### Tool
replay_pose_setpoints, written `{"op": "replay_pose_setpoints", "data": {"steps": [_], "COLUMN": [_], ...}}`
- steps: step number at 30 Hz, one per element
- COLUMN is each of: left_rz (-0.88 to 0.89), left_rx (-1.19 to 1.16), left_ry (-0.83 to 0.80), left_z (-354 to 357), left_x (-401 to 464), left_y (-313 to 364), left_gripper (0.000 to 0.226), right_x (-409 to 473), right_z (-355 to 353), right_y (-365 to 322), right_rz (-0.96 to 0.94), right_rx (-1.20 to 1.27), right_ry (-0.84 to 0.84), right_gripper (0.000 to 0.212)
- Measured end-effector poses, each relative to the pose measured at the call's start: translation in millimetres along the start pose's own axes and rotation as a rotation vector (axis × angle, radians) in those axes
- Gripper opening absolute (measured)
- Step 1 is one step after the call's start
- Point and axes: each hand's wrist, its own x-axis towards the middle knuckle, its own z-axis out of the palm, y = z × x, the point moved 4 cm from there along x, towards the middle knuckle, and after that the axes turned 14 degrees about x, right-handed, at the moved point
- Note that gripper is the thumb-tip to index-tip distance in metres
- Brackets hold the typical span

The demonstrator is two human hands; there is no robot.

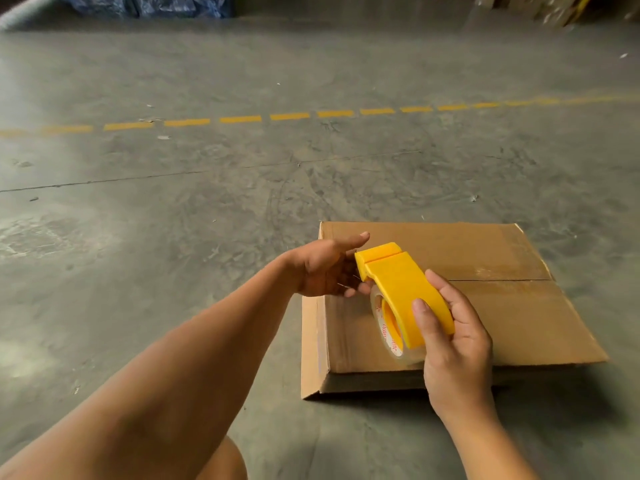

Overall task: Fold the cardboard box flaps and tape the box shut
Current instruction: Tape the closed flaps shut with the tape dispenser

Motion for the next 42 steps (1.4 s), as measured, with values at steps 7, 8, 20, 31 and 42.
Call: {"op": "replay_pose_setpoints", "data": {"steps": [7,8,20,31,42], "left_rz": [0.06,0.056,-0.062,-0.008,-0.028], "left_rx": [0.071,0.067,-0.002,0.145,0.477], "left_ry": [-0.008,-0.018,-0.15,-0.071,0.261], "left_z": [-10,-11,-1,-3,-43], "left_x": [-3,-2,-6,-1,11], "left_y": [8,8,1,5,14], "left_gripper": [0.03,0.03,0.027,0.029,0.004], "right_x": [-17,-18,-30,-29,-42], "right_z": [10,11,6,1,16], "right_y": [-7,-7,-2,-2,5], "right_rz": [0.0,0.001,0.026,0.041,0.182], "right_rx": [-0.008,-0.008,0.019,-0.018,-0.071], "right_ry": [0.028,0.029,0.04,0.053,0.055], "right_gripper": [0.038,0.039,0.034,0.039,0.042]}}
